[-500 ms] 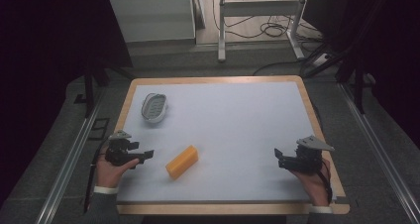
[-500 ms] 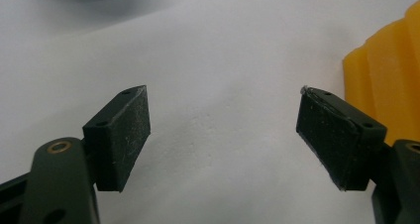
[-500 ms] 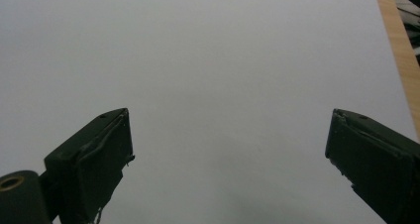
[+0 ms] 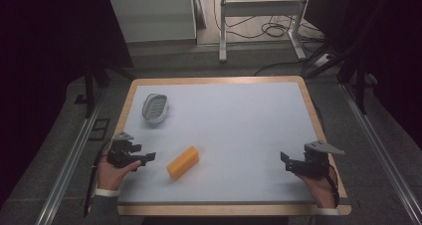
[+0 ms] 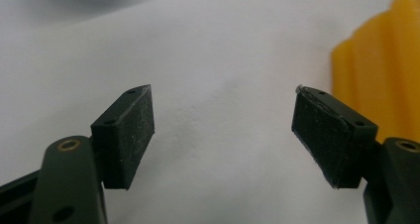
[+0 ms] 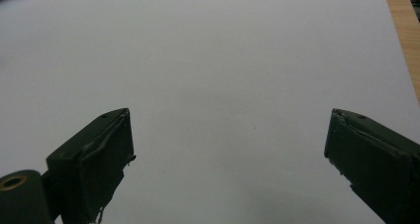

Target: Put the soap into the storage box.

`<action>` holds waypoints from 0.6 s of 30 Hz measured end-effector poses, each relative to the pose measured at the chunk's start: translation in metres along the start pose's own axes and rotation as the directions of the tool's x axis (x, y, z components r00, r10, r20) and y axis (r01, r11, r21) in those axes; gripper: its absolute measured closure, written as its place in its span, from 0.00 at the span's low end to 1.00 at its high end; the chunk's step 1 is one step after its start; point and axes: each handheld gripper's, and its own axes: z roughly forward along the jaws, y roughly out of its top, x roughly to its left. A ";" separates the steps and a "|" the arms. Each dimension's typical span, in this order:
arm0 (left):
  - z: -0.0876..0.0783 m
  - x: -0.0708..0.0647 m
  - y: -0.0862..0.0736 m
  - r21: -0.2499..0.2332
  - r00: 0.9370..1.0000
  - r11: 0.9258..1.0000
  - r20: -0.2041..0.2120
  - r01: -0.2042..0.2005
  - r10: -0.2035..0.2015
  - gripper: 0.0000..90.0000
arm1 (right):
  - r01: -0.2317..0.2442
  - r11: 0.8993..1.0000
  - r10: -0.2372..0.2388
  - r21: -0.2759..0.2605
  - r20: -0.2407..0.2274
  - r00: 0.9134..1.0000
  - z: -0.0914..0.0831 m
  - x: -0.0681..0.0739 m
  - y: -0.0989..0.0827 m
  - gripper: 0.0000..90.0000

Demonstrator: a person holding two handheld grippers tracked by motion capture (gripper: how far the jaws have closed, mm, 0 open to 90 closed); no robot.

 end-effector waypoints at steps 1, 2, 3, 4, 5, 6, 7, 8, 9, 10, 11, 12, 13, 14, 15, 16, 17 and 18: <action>-0.002 -0.001 0.001 -0.002 1.000 1.000 -0.004 -0.004 0.004 0.27 | 0.002 1.000 -0.002 -0.010 -0.002 1.000 -0.002 0.001 0.001 0.06; -0.003 -0.001 0.001 0.000 1.000 1.000 -0.008 -0.006 0.006 0.27 | 0.006 1.000 -0.006 -0.019 0.001 1.000 -0.004 0.001 0.001 0.06; -0.005 -0.001 0.002 -0.005 1.000 1.000 -0.016 -0.004 0.004 0.26 | 0.015 1.000 -0.015 -0.017 0.004 1.000 -0.004 0.000 0.000 0.06; -0.006 -0.001 0.003 -0.011 1.000 1.000 -0.026 0.001 -0.001 0.25 | 0.010 1.000 -0.010 -0.013 0.009 1.000 -0.004 -0.001 0.000 0.06; -0.008 0.000 0.005 -0.012 0.999 1.000 -0.035 0.003 -0.003 0.25 | 0.004 1.000 -0.004 -0.014 0.008 1.000 -0.004 -0.002 -0.002 0.06; -0.010 0.000 0.007 -0.014 0.999 1.000 -0.041 0.001 -0.001 0.25 | 0.000 1.000 0.000 -0.013 0.005 1.000 -0.004 -0.003 -0.002 0.06; -0.013 -0.002 0.009 -0.016 0.999 1.000 -0.047 -0.005 0.004 0.24 | 0.006 1.000 -0.006 -0.013 0.007 1.000 -0.005 -0.003 -0.003 0.06; -0.015 -0.003 0.012 -0.015 0.999 1.000 -0.050 -0.020 0.019 0.23 | 0.010 1.000 -0.010 -0.017 0.006 1.000 -0.005 -0.003 -0.003 0.06; -0.017 -0.006 0.014 -0.006 0.998 0.999 -0.054 -0.037 0.037 0.23 | 0.015 1.000 -0.015 -0.021 0.001 1.000 -0.006 -0.003 -0.003 0.06; -0.019 -0.009 0.016 -0.004 0.997 0.999 -0.056 -0.044 0.044 0.22 | 0.024 1.000 -0.024 -0.020 0.003 1.000 -0.007 -0.002 -0.002 0.06; -0.022 -0.010 0.018 -0.007 0.997 0.999 -0.053 -0.048 0.048 0.22 | 0.034 0.999 -0.034 -0.021 0.008 0.999 -0.007 -0.001 -0.002 0.06; -0.024 -0.011 0.020 -0.011 0.998 0.999 -0.047 -0.048 0.047 0.22 | 0.041 0.999 -0.041 -0.020 0.008 0.999 -0.007 -0.001 -0.002 0.06; -0.025 -0.012 0.022 -0.008 0.998 0.999 -0.041 -0.052 0.052 0.22 | 0.042 0.999 -0.042 -0.016 0.005 0.999 -0.006 -0.001 -0.002 0.06; -0.027 -0.013 0.022 -0.008 0.998 0.998 -0.040 -0.056 0.056 0.21 | 0.043 0.999 -0.043 -0.011 0.005 0.999 -0.006 -0.001 -0.002 0.06; -0.028 -0.013 0.023 -0.010 0.997 0.998 -0.041 -0.060 0.059 0.21 | 0.044 0.999 -0.044 -0.009 0.009 0.999 -0.005 0.000 -0.003 0.06; -0.029 -0.013 0.023 -0.009 0.998 0.998 -0.040 -0.058 0.058 0.21 | 0.043 0.999 -0.043 -0.008 0.011 0.999 -0.004 0.000 -0.003 0.06; -0.029 -0.013 0.023 -0.006 0.998 0.998 -0.036 -0.057 0.056 0.21 | 0.047 0.999 -0.047 -0.004 0.010 0.999 -0.004 0.001 -0.003 0.06; -0.029 -0.013 0.023 -0.004 0.998 0.998 -0.034 -0.059 0.059 0.21 | 0.049 0.999 -0.049 -0.001 0.012 0.999 -0.003 0.001 -0.003 0.06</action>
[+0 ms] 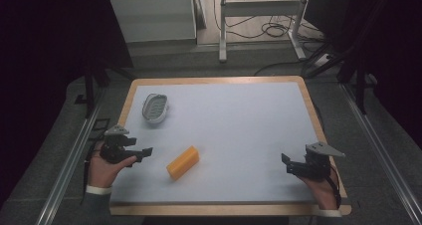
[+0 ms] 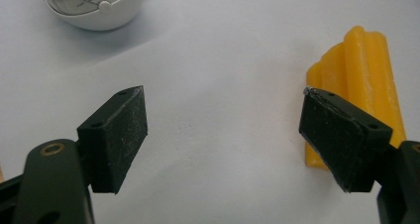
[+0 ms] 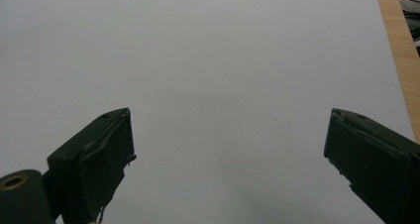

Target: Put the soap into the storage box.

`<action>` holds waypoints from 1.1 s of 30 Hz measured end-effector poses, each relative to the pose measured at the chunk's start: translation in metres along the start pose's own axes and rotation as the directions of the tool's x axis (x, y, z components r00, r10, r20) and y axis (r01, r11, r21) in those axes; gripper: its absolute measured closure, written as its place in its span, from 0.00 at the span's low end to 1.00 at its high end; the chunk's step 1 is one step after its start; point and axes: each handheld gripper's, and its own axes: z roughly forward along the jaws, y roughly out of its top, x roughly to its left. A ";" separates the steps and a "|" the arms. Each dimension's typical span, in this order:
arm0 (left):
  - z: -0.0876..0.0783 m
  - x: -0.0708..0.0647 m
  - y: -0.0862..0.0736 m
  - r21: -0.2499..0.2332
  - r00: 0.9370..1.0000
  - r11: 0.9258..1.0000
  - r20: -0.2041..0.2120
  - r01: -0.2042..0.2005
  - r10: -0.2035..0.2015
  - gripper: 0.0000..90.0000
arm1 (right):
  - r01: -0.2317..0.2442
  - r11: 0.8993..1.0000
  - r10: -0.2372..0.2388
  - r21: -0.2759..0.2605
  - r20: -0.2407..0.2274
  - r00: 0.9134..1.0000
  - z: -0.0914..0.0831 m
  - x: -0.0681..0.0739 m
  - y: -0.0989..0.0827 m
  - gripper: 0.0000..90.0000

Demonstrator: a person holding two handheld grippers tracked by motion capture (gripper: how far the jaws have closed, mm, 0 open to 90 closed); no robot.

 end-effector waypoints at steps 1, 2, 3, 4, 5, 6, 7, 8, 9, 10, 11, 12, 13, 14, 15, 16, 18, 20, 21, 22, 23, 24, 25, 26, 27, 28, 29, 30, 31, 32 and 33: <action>-0.001 -0.001 0.000 0.002 1.000 1.000 0.001 -0.006 0.006 0.21 | 0.004 1.000 -0.004 0.002 0.000 1.000 0.000 0.001 0.000 0.06; -0.001 -0.002 0.001 0.004 1.000 1.000 0.003 -0.011 0.011 0.21 | 0.010 1.000 -0.010 0.005 0.001 1.000 0.001 0.001 0.000 0.06; -0.002 -0.003 0.001 0.005 1.000 1.000 0.006 -0.017 0.017 0.21 | 0.010 1.000 -0.010 0.007 0.001 1.000 0.001 0.002 0.000 0.06; -0.003 -0.005 0.002 0.004 1.000 1.000 0.009 -0.021 0.021 0.21 | 0.010 1.000 -0.010 0.007 0.000 1.000 0.000 0.002 0.000 0.06; -0.004 -0.006 0.003 0.003 1.000 1.000 0.016 -0.025 0.025 0.21 | 0.008 1.000 -0.008 0.004 -0.002 1.000 0.000 0.002 0.000 0.06; -0.006 -0.008 0.004 0.002 0.999 1.000 0.022 -0.027 0.027 0.21 | 0.005 1.000 -0.005 0.003 -0.003 1.000 0.000 0.002 0.000 0.06; -0.007 -0.009 0.005 0.003 0.999 0.999 0.025 -0.035 0.035 0.21 | 0.007 1.000 -0.007 0.002 0.002 1.000 -0.001 0.002 0.000 0.06; -0.008 -0.010 0.006 -0.002 0.999 0.999 0.024 -0.035 0.035 0.21 | 0.008 1.000 -0.008 0.003 0.008 1.000 -0.001 0.002 0.000 0.06; -0.009 -0.011 0.007 -0.002 0.999 0.999 0.024 -0.034 0.034 0.21 | 0.006 1.000 -0.006 0.006 0.011 1.000 -0.001 0.001 0.000 0.06; -0.010 -0.011 0.008 -0.003 0.999 0.999 0.025 -0.033 0.033 0.21 | 0.004 1.000 -0.004 0.006 0.015 1.000 -0.001 0.001 0.000 0.06; -0.010 -0.012 0.009 -0.004 0.999 0.999 0.027 -0.034 0.034 0.21 | 0.002 1.000 -0.002 0.007 0.017 1.000 -0.001 0.000 0.000 0.06; -0.010 -0.013 0.010 0.001 0.999 0.999 0.027 -0.037 0.037 0.21 | 0.000 1.000 0.000 0.007 0.020 1.000 -0.001 0.000 -0.001 0.06; -0.009 -0.015 0.011 0.010 0.999 0.999 0.029 -0.044 0.044 0.21 | -0.001 1.000 0.001 0.007 0.021 1.000 -0.001 -0.001 -0.001 0.06; -0.008 -0.016 0.011 0.018 0.998 0.998 0.031 -0.053 0.052 0.21 | -0.002 1.000 0.001 0.006 0.022 1.000 -0.001 -0.001 -0.001 0.06; -0.007 -0.018 0.012 0.019 0.998 0.998 0.034 -0.058 0.057 0.21 | 0.001 1.000 -0.001 0.007 0.025 1.000 -0.001 -0.001 -0.001 0.06; -0.006 -0.018 0.012 0.023 0.997 0.998 0.037 -0.064 0.063 0.21 | 0.003 1.000 -0.003 0.008 0.028 1.000 -0.001 -0.001 -0.001 0.06; -0.004 -0.020 0.014 0.029 0.997 0.997 0.044 -0.068 0.066 0.21 | 0.006 1.000 -0.006 0.011 0.031 1.000 0.000 -0.001 -0.001 0.06; -0.002 -0.022 0.016 0.036 0.996 0.996 0.049 -0.077 0.075 0.22 | 0.008 1.000 -0.009 0.015 0.034 0.999 0.000 -0.001 -0.001 0.06; -0.001 -0.024 0.016 0.038 0.996 0.996 0.051 -0.081 0.079 0.22 | 0.004 1.000 -0.005 0.019 0.036 0.999 0.000 -0.001 -0.002 0.06; -0.001 -0.025 0.017 0.039 0.995 0.996 0.055 -0.085 0.083 0.22 | 0.002 1.000 -0.003 0.020 0.038 0.999 0.001 -0.002 -0.002 0.06; -0.001 -0.027 0.018 0.039 0.994 0.995 0.057 -0.091 0.088 0.22 | 0.001 1.000 -0.002 0.021 0.040 0.999 0.001 -0.002 -0.002 0.06; -0.001 -0.028 0.018 0.037 0.994 0.995 0.059 -0.095 0.093 0.22 | 0.000 1.000 -0.001 0.022 0.042 0.999 0.001 -0.001 -0.002 0.06; -0.001 -0.030 0.018 0.036 0.993 0.994 0.060 -0.100 0.098 0.22 | 0.000 1.000 -0.001 0.023 0.043 0.999 0.001 -0.001 -0.002 0.06; -0.001 -0.031 0.018 0.036 0.992 0.994 0.064 -0.108 0.105 0.22 | 0.002 1.000 -0.003 0.024 0.046 0.999 0.001 -0.001 -0.002 0.06; 0.000 -0.032 0.018 0.038 0.992 0.993 0.064 -0.108 0.105 0.22 | 0.004 1.000 -0.005 0.026 0.049 0.999 0.001 -0.001 -0.002 0.06; 0.000 -0.034 0.018 0.037 0.993 0.994 0.061 -0.105 0.103 0.22 | 0.003 1.000 -0.004 0.026 0.047 0.999 0.001 -0.002 -0.002 0.06; 0.001 -0.037 0.019 0.033 0.993 0.994 0.062 -0.107 0.105 0.22 | 0.001 1.000 -0.002 0.024 0.047 0.999 0.001 -0.002 -0.001 0.06; 0.001 -0.040 0.019 0.033 0.991 0.992 0.069 -0.118 0.115 0.22 | 0.002 1.000 -0.003 0.023 0.048 0.999 0.001 -0.002 -0.001 0.06; 0.003 -0.043 0.020 0.039 0.989 0.991 0.071 -0.130 0.127 0.22 | 0.001 1.000 -0.002 0.022 0.051 0.999 0.001 -0.002 -0.001 0.06; 0.004 -0.047 0.021 0.046 0.988 0.989 0.066 -0.142 0.139 0.22 | 0.001 1.000 -0.002 0.022 0.052 0.999 0.001 -0.002 -0.001 0.06; 0.006 -0.050 0.021 0.054 0.987 0.987 0.059 -0.152 0.149 0.22 | 0.000 1.000 -0.001 0.023 0.054 0.999 0.001 -0.002 -0.001 0.06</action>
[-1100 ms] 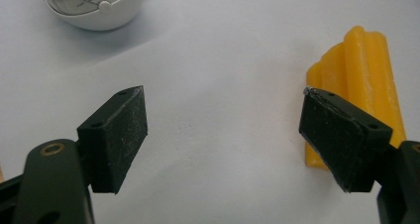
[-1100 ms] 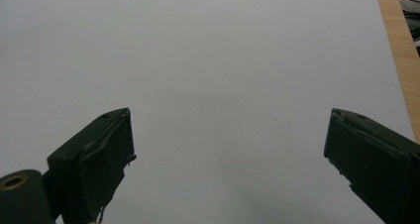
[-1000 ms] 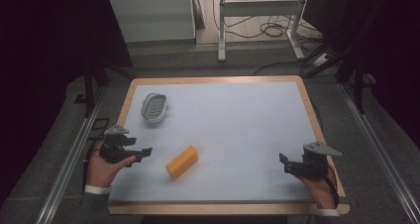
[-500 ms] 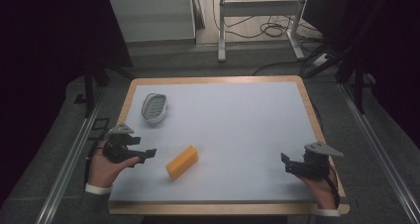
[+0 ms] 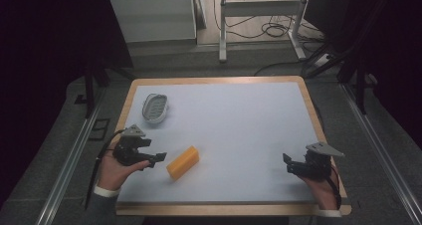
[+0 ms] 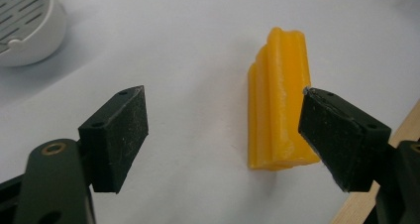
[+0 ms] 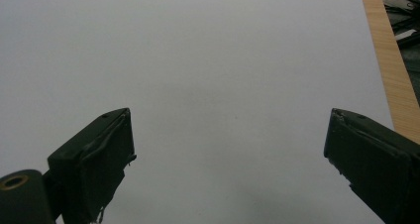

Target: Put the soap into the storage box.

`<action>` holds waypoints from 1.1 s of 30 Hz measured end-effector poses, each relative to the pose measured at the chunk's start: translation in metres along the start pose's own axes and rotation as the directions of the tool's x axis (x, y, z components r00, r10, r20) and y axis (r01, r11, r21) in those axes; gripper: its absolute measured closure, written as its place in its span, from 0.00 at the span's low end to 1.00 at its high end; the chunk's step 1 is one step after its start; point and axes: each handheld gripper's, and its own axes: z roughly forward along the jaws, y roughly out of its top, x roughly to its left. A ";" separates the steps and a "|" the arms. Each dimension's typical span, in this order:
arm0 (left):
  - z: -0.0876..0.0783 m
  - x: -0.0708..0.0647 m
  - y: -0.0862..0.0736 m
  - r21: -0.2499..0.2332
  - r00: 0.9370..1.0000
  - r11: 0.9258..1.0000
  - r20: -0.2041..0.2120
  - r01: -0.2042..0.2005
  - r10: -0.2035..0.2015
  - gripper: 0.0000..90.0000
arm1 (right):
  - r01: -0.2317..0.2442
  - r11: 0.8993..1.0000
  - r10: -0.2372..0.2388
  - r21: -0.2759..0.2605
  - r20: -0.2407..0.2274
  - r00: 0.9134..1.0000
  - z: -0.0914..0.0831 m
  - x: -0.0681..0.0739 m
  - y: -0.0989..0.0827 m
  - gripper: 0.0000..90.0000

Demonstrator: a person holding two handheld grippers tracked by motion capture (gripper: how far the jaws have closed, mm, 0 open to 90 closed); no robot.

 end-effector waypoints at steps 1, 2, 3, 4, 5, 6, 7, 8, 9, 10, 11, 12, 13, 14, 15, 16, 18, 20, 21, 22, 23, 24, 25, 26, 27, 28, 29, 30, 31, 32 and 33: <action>0.001 -0.002 0.001 0.005 1.000 1.000 -0.004 -0.006 0.006 0.22 | -0.001 1.000 0.001 0.003 0.001 1.000 0.000 0.000 0.000 0.06; 0.002 -0.004 0.002 0.006 1.000 1.000 -0.009 -0.011 0.011 0.22 | -0.001 1.000 0.001 0.003 0.005 1.000 0.000 0.000 0.000 0.06; 0.003 -0.006 0.003 0.009 1.000 1.000 -0.013 -0.013 0.014 0.22 | -0.001 1.000 0.001 0.004 0.006 1.000 0.000 0.000 0.000 0.06; 0.003 -0.008 0.004 0.012 1.000 1.000 -0.013 -0.017 0.018 0.22 | -0.004 1.000 0.004 0.004 0.008 1.000 0.000 0.000 0.000 0.06; 0.004 -0.009 0.004 0.013 1.000 1.000 -0.006 -0.017 0.017 0.22 | -0.007 1.000 0.007 0.004 0.010 1.000 0.000 0.000 0.000 0.06; 0.005 -0.010 0.005 0.017 1.000 1.000 0.000 -0.019 0.019 0.22 | -0.006 1.000 0.006 0.004 0.012 1.000 0.000 -0.001 0.000 0.06; 0.007 -0.010 0.005 0.022 1.000 1.000 -0.001 -0.021 0.021 0.22 | -0.006 1.000 0.006 0.004 0.014 1.000 0.000 -0.001 0.000 0.06; 0.008 -0.011 0.005 0.027 1.000 0.999 0.001 -0.021 0.021 0.22 | -0.008 1.000 0.008 0.009 0.014 1.000 0.000 -0.001 -0.001 0.06; 0.010 -0.012 0.005 0.031 1.000 0.999 0.003 -0.023 0.023 0.22 | -0.008 1.000 0.008 0.010 0.014 1.000 0.001 -0.001 -0.001 0.06; 0.012 -0.013 0.006 0.034 1.000 0.999 0.009 -0.024 0.024 0.22 | -0.007 1.000 0.007 0.011 0.014 1.000 0.001 -0.001 -0.001 0.06; 0.014 -0.014 0.007 0.043 0.999 0.999 0.014 -0.031 0.031 0.21 | -0.006 1.000 0.006 0.012 0.014 1.000 0.001 -0.001 -0.001 0.06; 0.017 -0.015 0.009 0.055 0.999 0.998 0.011 -0.040 0.040 0.21 | -0.005 1.000 0.005 0.011 0.014 1.000 0.001 -0.001 -0.001 0.06; 0.020 -0.017 0.013 0.065 0.999 0.996 0.007 -0.052 0.052 0.21 | -0.006 1.000 0.006 0.010 0.013 1.000 0.001 -0.001 -0.001 0.06; 0.022 -0.019 0.015 0.067 0.998 0.996 0.011 -0.056 0.055 0.21 | -0.005 1.000 0.005 0.011 0.011 1.000 0.001 -0.001 -0.001 0.06; 0.024 -0.020 0.018 0.071 0.998 0.995 0.021 -0.064 0.063 0.21 | -0.004 1.000 0.004 0.010 0.007 1.000 0.001 -0.001 -0.001 0.06; 0.026 -0.021 0.020 0.073 0.998 0.995 0.034 -0.064 0.061 0.21 | -0.002 1.000 0.002 0.008 0.003 1.000 0.001 0.000 -0.001 0.06; 0.032 -0.023 0.023 0.088 0.997 0.994 0.035 -0.072 0.069 0.21 | 0.000 1.000 0.000 0.006 0.003 1.000 0.000 0.000 -0.001 0.06; 0.037 -0.026 0.024 0.100 0.996 0.992 0.046 -0.078 0.074 0.21 | 0.003 1.000 -0.003 0.008 0.005 1.000 0.001 0.001 -0.001 0.06; 0.039 -0.027 0.024 0.106 0.996 0.991 0.047 -0.081 0.076 0.22 | 0.005 1.000 -0.005 0.009 0.006 1.000 0.001 0.001 -0.001 0.06; 0.041 -0.029 0.024 0.115 0.996 0.990 0.043 -0.084 0.080 0.22 | 0.005 1.000 -0.006 0.013 0.007 1.000 0.001 0.001 -0.001 0.06; 0.043 -0.030 0.024 0.127 0.996 0.988 0.038 -0.087 0.083 0.23 | 0.003 1.000 -0.003 0.014 0.008 1.000 0.001 0.001 -0.001 0.06; 0.046 -0.032 0.024 0.135 0.995 0.987 0.039 -0.091 0.087 0.23 | 0.004 1.000 -0.004 0.015 0.009 1.000 0.001 0.001 -0.001 0.06; 0.048 -0.033 0.025 0.138 0.996 0.987 0.042 -0.087 0.082 0.23 | 0.004 1.000 -0.004 0.017 0.009 1.000 0.002 0.001 -0.002 0.06; 0.050 -0.034 0.025 0.143 0.996 0.986 0.041 -0.084 0.079 0.23 | 0.004 1.000 -0.004 0.019 0.009 1.000 0.002 0.001 -0.002 0.06; 0.053 -0.036 0.025 0.153 0.996 0.984 0.037 -0.085 0.081 0.23 | 0.004 1.000 -0.004 0.021 0.008 1.000 0.002 0.001 -0.002 0.06; 0.055 -0.036 0.026 0.155 0.996 0.984 0.039 -0.084 0.079 0.24 | 0.005 1.000 -0.005 0.021 0.008 1.000 0.002 0.001 -0.002 0.06; 0.058 -0.037 0.026 0.155 0.996 0.985 0.046 -0.081 0.075 0.24 | 0.008 1.000 -0.008 0.022 0.008 1.000 0.003 0.001 -0.002 0.06; 0.060 -0.037 0.026 0.160 0.996 0.984 0.049 -0.080 0.073 0.24 | 0.009 1.000 -0.009 0.023 0.009 1.000 0.003 0.001 -0.002 0.06; 0.062 -0.037 0.026 0.167 0.996 0.983 0.053 -0.080 0.072 0.24 | 0.008 1.000 -0.008 0.022 0.009 1.000 0.003 0.001 -0.002 0.06; 0.064 -0.037 0.026 0.169 0.996 0.982 0.054 -0.081 0.072 0.24 | 0.011 1.000 -0.011 0.023 0.013 1.000 0.003 0.001 -0.002 0.06; 0.065 -0.038 0.026 0.173 0.996 0.982 0.056 -0.079 0.070 0.24 | 0.011 1.000 -0.011 0.026 0.014 1.000 0.003 0.001 -0.002 0.06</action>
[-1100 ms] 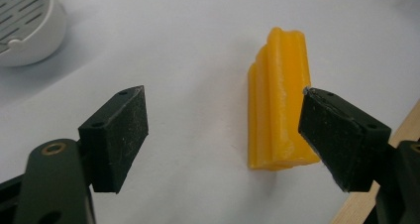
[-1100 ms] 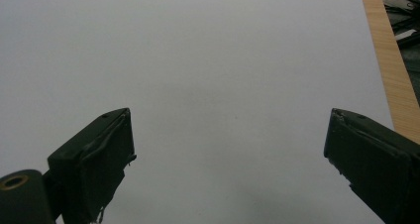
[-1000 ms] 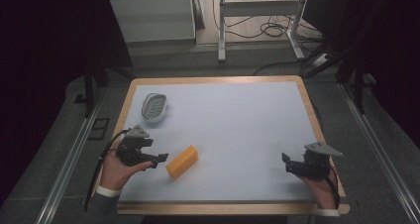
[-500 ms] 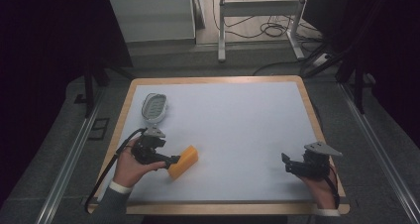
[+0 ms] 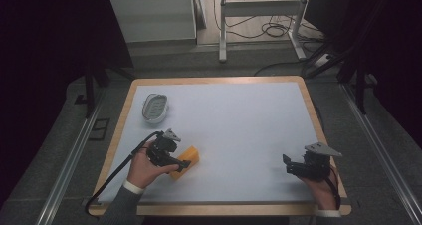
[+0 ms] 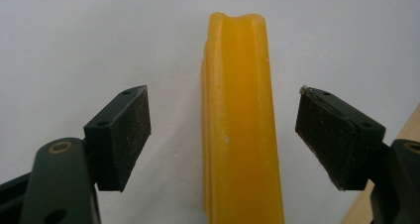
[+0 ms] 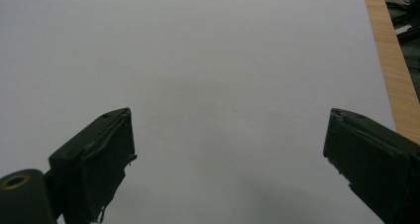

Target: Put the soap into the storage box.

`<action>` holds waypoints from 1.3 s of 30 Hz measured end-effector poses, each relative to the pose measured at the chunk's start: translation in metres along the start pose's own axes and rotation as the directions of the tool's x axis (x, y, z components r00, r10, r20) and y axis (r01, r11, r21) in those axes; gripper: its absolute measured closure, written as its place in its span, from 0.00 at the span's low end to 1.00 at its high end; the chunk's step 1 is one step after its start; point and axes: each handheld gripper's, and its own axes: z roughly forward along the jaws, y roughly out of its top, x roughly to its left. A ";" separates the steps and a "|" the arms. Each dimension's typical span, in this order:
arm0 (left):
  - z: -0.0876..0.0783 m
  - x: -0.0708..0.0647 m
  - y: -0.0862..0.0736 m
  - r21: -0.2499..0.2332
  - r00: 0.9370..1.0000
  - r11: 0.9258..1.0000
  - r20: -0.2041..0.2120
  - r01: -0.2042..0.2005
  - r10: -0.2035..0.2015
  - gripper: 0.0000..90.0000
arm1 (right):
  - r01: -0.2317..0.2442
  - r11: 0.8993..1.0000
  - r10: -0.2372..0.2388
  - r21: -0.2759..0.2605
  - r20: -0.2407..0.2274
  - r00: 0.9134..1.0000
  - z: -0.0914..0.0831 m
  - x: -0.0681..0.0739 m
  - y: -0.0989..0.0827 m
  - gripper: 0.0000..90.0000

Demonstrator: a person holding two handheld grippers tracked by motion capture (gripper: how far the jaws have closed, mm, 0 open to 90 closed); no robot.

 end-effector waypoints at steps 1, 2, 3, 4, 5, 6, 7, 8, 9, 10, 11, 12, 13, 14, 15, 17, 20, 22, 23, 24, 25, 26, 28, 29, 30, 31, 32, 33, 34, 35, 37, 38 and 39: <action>0.001 0.000 0.000 0.008 1.000 1.000 -0.003 0.001 -0.001 0.24 | 0.000 1.000 0.000 0.001 0.001 1.000 0.000 0.000 0.000 0.06; 0.003 0.000 0.001 0.013 1.000 1.000 -0.001 0.003 -0.003 0.25 | 0.000 1.000 0.000 0.002 0.001 1.000 0.001 0.000 0.000 0.06; 0.004 0.000 0.001 0.019 1.000 1.000 0.004 0.007 -0.007 0.25 | 0.001 1.000 -0.001 0.005 0.001 1.000 0.001 0.000 -0.001 0.06; 0.006 0.000 0.001 0.019 1.000 1.000 0.009 0.009 -0.010 0.27 | 0.001 1.000 -0.001 0.009 0.003 1.000 0.001 0.000 -0.001 0.06; 0.007 0.000 0.001 0.019 1.000 1.000 0.013 0.012 -0.012 0.27 | 0.003 1.000 -0.003 0.012 0.002 1.000 0.002 0.000 -0.001 0.06; 0.008 0.000 0.002 0.021 1.000 1.000 0.013 0.012 -0.012 0.27 | 0.003 1.000 -0.003 0.014 0.001 1.000 0.002 0.000 -0.001 0.06; 0.011 0.000 0.002 0.025 1.000 1.000 0.009 0.011 -0.012 0.27 | 0.004 1.000 -0.004 0.016 0.001 1.000 0.003 0.000 -0.002 0.06; 0.012 0.000 0.002 0.033 1.000 0.999 0.008 0.011 -0.012 0.27 | 0.003 1.000 -0.003 0.017 0.001 1.000 0.003 0.000 -0.001 0.06; 0.014 -0.001 0.002 0.039 1.000 0.999 0.004 0.008 -0.008 0.28 | 0.004 1.000 -0.004 0.016 0.000 1.000 0.003 0.001 -0.001 0.06; 0.014 -0.001 0.002 0.039 1.000 0.999 0.004 0.008 -0.008 0.29 | 0.005 1.000 -0.005 0.016 0.000 1.000 0.002 0.001 -0.001 0.06; 0.017 -0.002 0.002 0.049 1.000 0.999 0.001 0.006 -0.006 0.30 | 0.005 1.000 -0.005 0.015 0.000 1.000 0.002 0.001 -0.001 0.06; 0.018 -0.001 0.002 0.058 1.000 0.998 0.001 0.005 -0.005 0.31 | 0.006 1.000 -0.005 0.015 -0.001 1.000 0.002 0.001 -0.001 0.06; 0.020 -0.001 0.002 0.064 1.000 0.998 -0.007 0.009 -0.009 0.32 | 0.006 1.000 -0.006 0.016 0.001 1.000 0.002 0.001 -0.001 0.06; 0.021 -0.002 0.002 0.068 1.000 0.998 -0.018 0.011 -0.010 0.33 | 0.007 1.000 -0.007 0.017 0.001 1.000 0.002 0.001 -0.001 0.06; 0.022 -0.002 0.002 0.073 1.000 0.997 -0.015 0.011 -0.010 0.35 | 0.006 1.000 -0.006 0.017 0.002 1.000 0.003 0.000 -0.001 0.06; 0.024 -0.002 0.002 0.075 1.000 0.997 -0.011 0.010 -0.009 0.37 | 0.002 1.000 -0.002 0.020 0.004 1.000 0.003 0.000 -0.002 0.06; 0.027 -0.002 0.002 0.085 1.000 0.996 -0.016 0.008 -0.007 0.40 | 0.001 1.000 -0.002 0.024 0.006 1.000 0.003 -0.001 -0.002 0.06; 0.029 -0.003 0.002 0.089 1.000 0.996 -0.017 0.007 -0.006 0.43 | 0.003 1.000 -0.003 0.026 0.007 1.000 0.004 0.000 -0.002 0.06; 0.029 -0.003 0.001 0.091 1.000 0.996 -0.016 0.004 -0.002 0.44 | 0.003 1.000 -0.003 0.026 0.007 1.000 0.004 0.000 -0.002 0.06; 0.029 -0.004 0.001 0.088 1.000 0.996 -0.022 0.002 0.000 0.48 | 0.004 1.000 -0.004 0.027 0.007 1.000 0.004 0.000 -0.003 0.06; 0.029 -0.004 0.001 0.086 1.000 0.996 -0.028 0.003 0.000 0.52 | 0.005 1.000 -0.005 0.027 0.008 1.000 0.004 0.000 -0.003 0.06; 0.029 -0.004 0.001 0.090 1.000 0.996 -0.027 0.004 -0.001 0.53 | 0.005 1.000 -0.005 0.028 0.010 1.000 0.004 0.000 -0.003 0.06; 0.031 -0.004 0.001 0.096 1.000 0.995 -0.024 0.003 -0.001 0.54 | 0.005 1.000 -0.005 0.029 0.013 1.000 0.004 0.000 -0.003 0.06; 0.031 -0.005 0.001 0.102 1.000 0.995 -0.021 0.002 0.000 0.54 | 0.004 1.000 -0.004 0.029 0.013 1.000 0.004 0.000 -0.003 0.06; 0.032 -0.005 0.000 0.107 1.000 0.994 -0.020 0.001 0.001 0.55 | 0.004 1.000 -0.004 0.029 0.014 1.000 0.004 -0.001 -0.003 0.06; 0.033 -0.005 0.000 0.109 1.000 0.994 -0.022 -0.001 0.004 0.56 | 0.002 1.000 -0.003 0.030 0.016 1.000 0.004 -0.001 -0.002 0.06; 0.034 -0.005 0.000 0.112 1.000 0.994 -0.020 -0.002 0.005 0.58 | 0.001 1.000 -0.002 0.031 0.018 1.000 0.004 -0.001 -0.003 0.06; 0.035 -0.005 0.000 0.114 1.000 0.994 -0.010 -0.005 0.006 0.61 | 0.002 0.999 -0.002 0.033 0.019 1.000 0.004 -0.001 -0.003 0.06; 0.034 -0.006 0.000 0.108 1.000 0.994 -0.006 -0.010 0.011 0.64 | 0.002 0.999 -0.002 0.034 0.023 1.000 0.005 -0.001 -0.003 0.06; 0.034 -0.006 0.000 0.101 1.000 0.995 -0.014 -0.012 0.014 0.65 | 0.000 0.999 -0.001 0.037 0.024 1.000 0.005 -0.001 -0.003 0.06; 0.033 -0.005 0.000 0.097 1.000 0.995 -0.020 -0.007 0.009 0.67 | -0.001 0.999 0.000 0.037 0.028 1.000 0.005 -0.001 -0.003 0.06; 0.033 -0.004 0.000 0.096 1.000 0.995 -0.021 -0.007 0.009 0.67 | -0.002 0.999 0.001 0.037 0.029 1.000 0.005 -0.001 -0.003 0.06; 0.033 -0.004 0.000 0.094 1.000 0.996 -0.021 -0.007 0.009 0.67 | -0.003 0.999 0.002 0.036 0.029 1.000 0.004 -0.001 -0.003 0.06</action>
